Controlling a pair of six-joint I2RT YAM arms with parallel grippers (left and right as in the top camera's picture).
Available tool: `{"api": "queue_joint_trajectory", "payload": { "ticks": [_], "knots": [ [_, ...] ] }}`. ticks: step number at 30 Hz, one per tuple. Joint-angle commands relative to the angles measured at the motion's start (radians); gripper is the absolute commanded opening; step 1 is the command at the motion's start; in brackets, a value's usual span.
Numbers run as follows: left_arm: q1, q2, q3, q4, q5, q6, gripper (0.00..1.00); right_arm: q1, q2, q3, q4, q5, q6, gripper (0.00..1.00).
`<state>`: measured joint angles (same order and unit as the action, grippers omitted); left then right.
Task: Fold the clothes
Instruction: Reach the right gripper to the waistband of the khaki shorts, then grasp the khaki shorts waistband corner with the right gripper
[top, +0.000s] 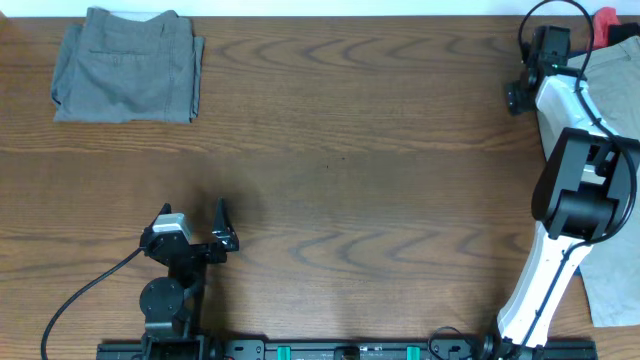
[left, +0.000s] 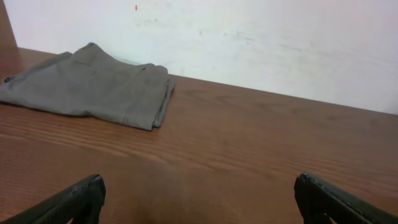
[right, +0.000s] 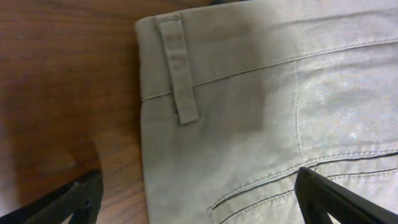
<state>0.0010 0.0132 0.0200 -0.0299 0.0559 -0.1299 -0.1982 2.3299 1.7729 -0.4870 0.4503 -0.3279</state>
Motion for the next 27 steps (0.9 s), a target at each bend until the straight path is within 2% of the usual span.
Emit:
{"api": "queue_joint_trajectory", "payload": {
  "ticks": [1,4,7,9,11,12,16,17,20,27],
  "knots": [
    [0.003,-0.003,-0.016,-0.036,-0.001,0.006,0.98,-0.012,0.033,0.023,0.007,0.002,-0.013,0.91],
    [0.003,-0.003,-0.016,-0.036,-0.001,0.006,0.98,-0.022,0.043,0.023,0.013,-0.009,-0.009,0.8],
    [0.003,-0.003,-0.016,-0.036,-0.001,0.006,0.98,-0.034,0.053,0.021,0.008,-0.028,-0.006,0.62],
    [0.003,-0.003,-0.016,-0.036,-0.001,0.006,0.98,-0.039,0.058,0.021,0.002,-0.03,0.0,0.61],
    [0.003,-0.003,-0.016,-0.036,-0.001,0.006,0.98,-0.041,0.059,0.021,-0.003,-0.033,0.006,0.54],
    [0.003,-0.003,-0.016,-0.036,-0.001,0.006,0.98,-0.041,0.059,0.021,-0.004,-0.033,0.014,0.48],
    [0.003,-0.003,-0.016,-0.036,-0.001,0.006,0.98,-0.041,0.059,0.021,-0.011,-0.033,0.059,0.13],
    [0.003,-0.003,-0.016,-0.036,-0.001,0.006,0.98,-0.041,0.058,0.021,-0.012,-0.033,0.08,0.08],
    [0.003,-0.003,-0.016,-0.036,-0.001,0.006,0.98,-0.043,0.056,0.021,-0.012,-0.032,0.129,0.01],
    [0.003,-0.003,-0.016,-0.036,-0.001,0.006,0.98,-0.045,0.001,0.052,-0.037,-0.029,0.218,0.01]
  ]
}}
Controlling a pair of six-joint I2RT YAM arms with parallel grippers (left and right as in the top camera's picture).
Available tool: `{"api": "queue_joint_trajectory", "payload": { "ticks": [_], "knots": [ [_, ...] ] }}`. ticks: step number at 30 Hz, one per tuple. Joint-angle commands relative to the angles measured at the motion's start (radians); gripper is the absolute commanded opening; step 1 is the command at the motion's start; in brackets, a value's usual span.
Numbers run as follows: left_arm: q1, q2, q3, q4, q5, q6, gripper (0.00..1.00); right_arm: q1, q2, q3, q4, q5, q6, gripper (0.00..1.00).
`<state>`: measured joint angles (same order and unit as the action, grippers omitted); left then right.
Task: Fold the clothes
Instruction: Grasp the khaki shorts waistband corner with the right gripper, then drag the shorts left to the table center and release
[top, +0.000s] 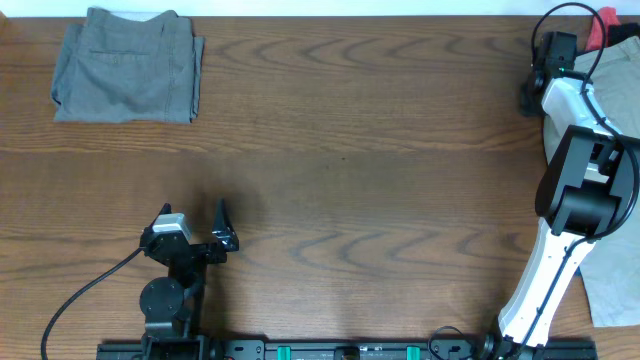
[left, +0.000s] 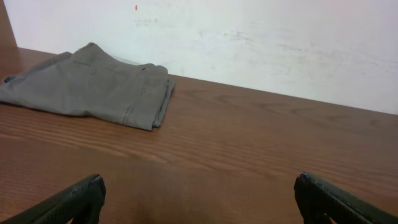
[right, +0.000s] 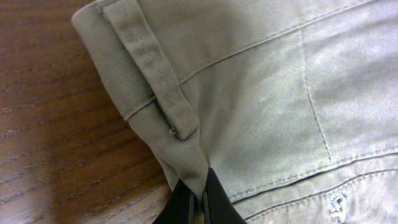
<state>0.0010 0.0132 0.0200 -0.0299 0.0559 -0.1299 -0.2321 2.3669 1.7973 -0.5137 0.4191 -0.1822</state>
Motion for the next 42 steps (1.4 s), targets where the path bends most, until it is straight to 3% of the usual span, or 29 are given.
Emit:
{"api": "queue_joint_trajectory", "payload": {
  "ticks": [1,26,36,42],
  "knots": [
    [0.003,-0.003,-0.016,-0.036,-0.001,0.006,0.98,-0.01,-0.054,0.032,-0.01,0.0,0.09,0.01],
    [0.003,-0.003,-0.016,-0.036,-0.001,0.006,0.98,0.116,-0.412,0.036,-0.07,-0.142,0.145,0.01],
    [0.003,-0.003,-0.016,-0.036,-0.001,0.006,0.98,0.319,-0.39,0.033,-0.065,-0.66,0.126,0.01],
    [0.003,-0.003,-0.016,-0.036,-0.001,0.006,0.98,0.52,-0.318,0.033,-0.079,-0.928,-0.129,0.01]
  ]
}}
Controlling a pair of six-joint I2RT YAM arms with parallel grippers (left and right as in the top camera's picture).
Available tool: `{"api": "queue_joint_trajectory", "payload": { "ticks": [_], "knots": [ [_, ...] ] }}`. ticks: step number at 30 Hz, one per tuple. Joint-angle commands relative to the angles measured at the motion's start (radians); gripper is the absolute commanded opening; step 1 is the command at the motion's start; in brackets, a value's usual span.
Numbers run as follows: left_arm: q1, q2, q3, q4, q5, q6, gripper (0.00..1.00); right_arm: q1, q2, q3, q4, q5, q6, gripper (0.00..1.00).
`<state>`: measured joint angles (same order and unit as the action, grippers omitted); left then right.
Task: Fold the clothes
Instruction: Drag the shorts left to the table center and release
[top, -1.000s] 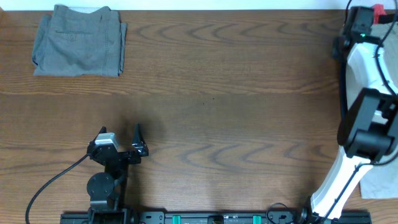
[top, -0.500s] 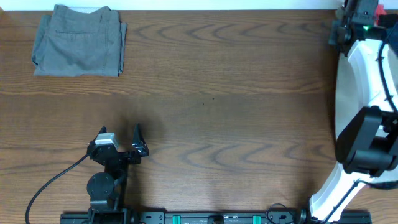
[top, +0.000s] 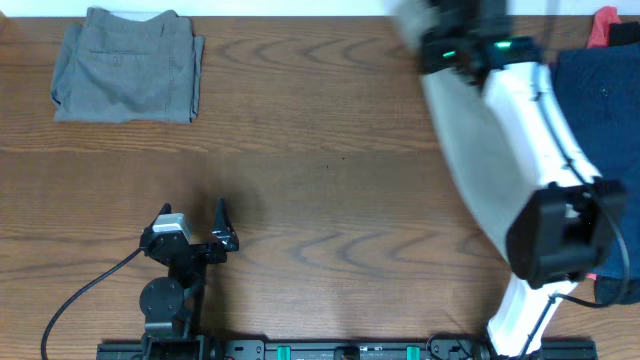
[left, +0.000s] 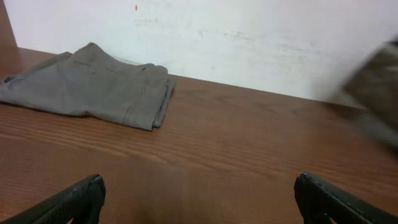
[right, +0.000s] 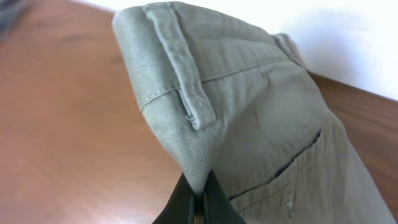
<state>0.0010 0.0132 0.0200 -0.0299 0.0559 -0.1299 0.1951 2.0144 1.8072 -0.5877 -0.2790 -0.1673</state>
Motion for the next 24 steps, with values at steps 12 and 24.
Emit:
{"api": "queue_joint_trajectory", "payload": {
  "ticks": [12,24],
  "knots": [
    [0.003,-0.003,-0.016,-0.036,-0.001,0.006,0.98,0.382,0.065,0.023,-0.133,-0.232,-0.143,0.01],
    [0.003,-0.003,-0.016,-0.036,-0.001,0.006,0.98,0.452,0.065,0.023,-0.274,-0.394,-0.061,0.01]
  ]
}}
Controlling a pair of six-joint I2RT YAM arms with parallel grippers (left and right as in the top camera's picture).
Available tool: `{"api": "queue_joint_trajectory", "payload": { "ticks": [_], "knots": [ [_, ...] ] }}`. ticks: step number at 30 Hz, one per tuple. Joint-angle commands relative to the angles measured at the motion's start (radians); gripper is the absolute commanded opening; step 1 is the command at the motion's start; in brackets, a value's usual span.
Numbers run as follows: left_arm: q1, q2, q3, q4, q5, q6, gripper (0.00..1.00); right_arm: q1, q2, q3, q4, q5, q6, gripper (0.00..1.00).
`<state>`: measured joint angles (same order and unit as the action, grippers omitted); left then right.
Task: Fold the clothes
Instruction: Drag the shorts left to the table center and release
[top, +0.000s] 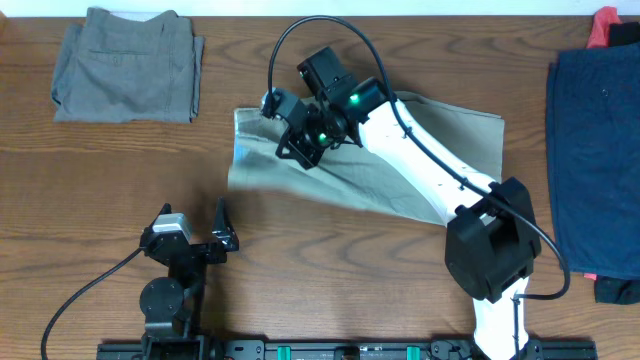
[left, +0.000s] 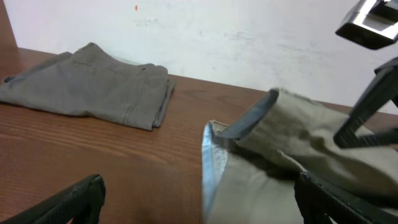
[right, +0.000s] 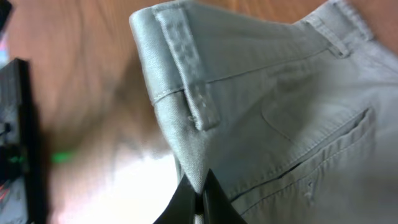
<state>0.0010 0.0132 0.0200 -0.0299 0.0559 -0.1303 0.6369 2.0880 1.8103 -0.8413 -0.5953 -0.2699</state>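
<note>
Khaki trousers (top: 400, 160) lie spread across the middle of the table, waistband end at the left. My right gripper (top: 300, 138) is shut on the waistband by a belt loop (right: 186, 81), holding that corner a little off the wood. In the right wrist view the pinched fold (right: 198, 180) sits between the fingers. My left gripper (top: 190, 245) rests open near the front edge at the left, nothing between its fingertips (left: 74, 198). The trousers' waistband (left: 261, 118) shows just ahead of it.
A folded grey garment (top: 128, 65) lies at the back left corner. A navy garment (top: 592, 140) lies at the right edge, with a red piece (top: 606, 20) behind it. A white wall (left: 249, 37) borders the far edge.
My right gripper has carried the khaki trousers from the back right of the table to the middle, and most of the cloth now lies spread on the wood. The left arm stayed put.
My right gripper stood open over the khaki trousers' waistband at the right edge. It then was shut on the waistband by the belt loop. Later it held the trousers in the air toward the back, uncovering a navy garment. Now the trousers lie at mid-table.
</note>
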Motion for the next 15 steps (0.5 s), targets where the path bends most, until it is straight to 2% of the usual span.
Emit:
{"api": "queue_joint_trajectory", "payload": {
  "ticks": [1,6,7,8,9,10,12,15],
  "knots": [
    [0.003,-0.003,-0.016,-0.036,-0.001,0.006,0.98,0.01,-0.009,0.021,-0.041,-0.092,0.042,0.01],
    [0.003,-0.003,-0.016,-0.036,-0.001,0.006,0.98,0.008,-0.021,0.021,-0.134,-0.124,0.041,0.01],
    [0.003,-0.003,-0.016,-0.036,-0.001,0.006,0.98,0.008,-0.024,0.021,-0.145,-0.124,0.042,0.07],
    [0.003,-0.003,-0.016,-0.036,-0.001,0.006,0.98,0.008,-0.028,0.021,-0.155,-0.125,0.042,0.24],
    [0.003,-0.003,-0.016,-0.036,-0.001,0.006,0.98,0.008,-0.029,0.021,-0.16,-0.128,0.042,0.47],
    [0.003,-0.003,-0.016,-0.036,-0.001,0.006,0.98,0.008,-0.03,0.022,-0.164,-0.128,0.042,0.65],
    [0.003,-0.003,-0.016,-0.036,-0.001,0.006,0.98,0.008,-0.033,0.022,-0.165,-0.127,0.042,0.81],
    [0.003,-0.003,-0.016,-0.036,-0.001,0.006,0.98,0.002,-0.033,0.023,-0.164,-0.127,0.042,0.93]
  ]
}}
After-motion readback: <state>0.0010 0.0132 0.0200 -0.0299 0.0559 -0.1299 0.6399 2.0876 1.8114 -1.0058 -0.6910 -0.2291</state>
